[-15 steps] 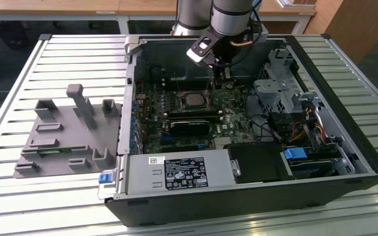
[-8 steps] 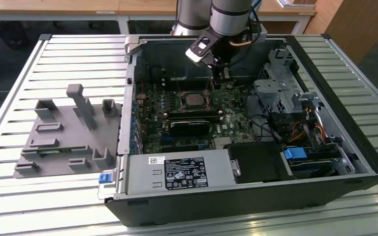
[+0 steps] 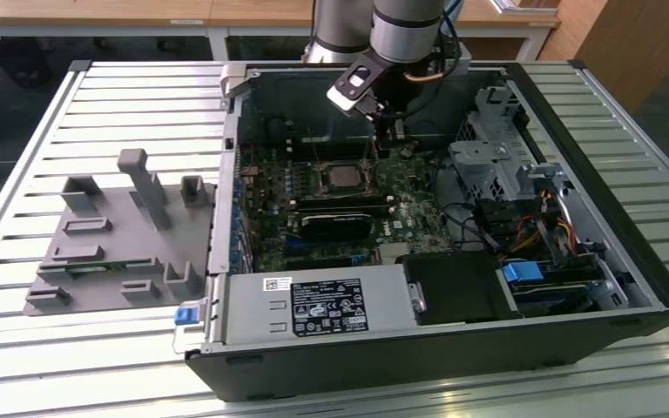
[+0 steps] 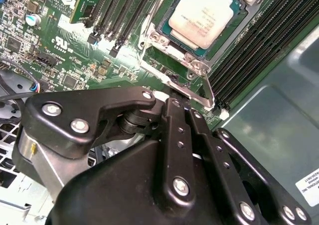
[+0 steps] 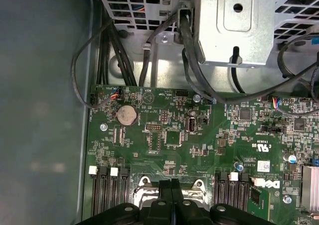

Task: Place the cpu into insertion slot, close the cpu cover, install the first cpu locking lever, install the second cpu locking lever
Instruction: 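Close the cpu cover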

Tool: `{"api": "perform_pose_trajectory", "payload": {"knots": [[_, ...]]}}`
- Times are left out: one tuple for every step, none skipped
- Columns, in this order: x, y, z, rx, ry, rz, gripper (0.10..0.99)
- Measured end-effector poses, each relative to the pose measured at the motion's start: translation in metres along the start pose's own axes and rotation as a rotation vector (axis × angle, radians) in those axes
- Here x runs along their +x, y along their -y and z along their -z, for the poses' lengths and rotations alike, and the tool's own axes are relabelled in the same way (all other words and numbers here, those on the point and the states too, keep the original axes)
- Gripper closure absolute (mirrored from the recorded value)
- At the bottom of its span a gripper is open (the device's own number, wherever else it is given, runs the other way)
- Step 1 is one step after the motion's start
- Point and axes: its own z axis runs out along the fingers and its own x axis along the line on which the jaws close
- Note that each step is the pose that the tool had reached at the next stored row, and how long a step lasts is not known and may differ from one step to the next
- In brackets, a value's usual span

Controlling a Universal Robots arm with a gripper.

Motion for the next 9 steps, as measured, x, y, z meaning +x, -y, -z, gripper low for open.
{"api": "perform_pose_trajectory", "payload": {"knots": [[0.0, 0.0002, 0.0, 0.0, 0.0, 0.0, 0.98], [0.0, 0.0005, 0.0, 0.0, 0.0001, 0.0, 0.98], [0.0, 0.0008, 0.0, 0.0, 0.0, 0.0, 0.98], [0.0, 0.001, 0.0, 0.0, 0.0, 0.0, 0.98], [0.0, 0.0012, 0.0001, 0.0, 0.0001, 0.0, 0.98], [0.0001, 0.0015, 0.0, 0.0, 0.0, 0.0, 0.98], [0.0001, 0.0019, 0.0001, 0.0, 0.0001, 0.0, 0.98], [0.0001, 0.0022, 0.0001, 0.0, 0.0001, 0.0, 0.98], [0.0001, 0.0026, 0.0001, 0.0, 0.0, 0.0, 0.98]]}}
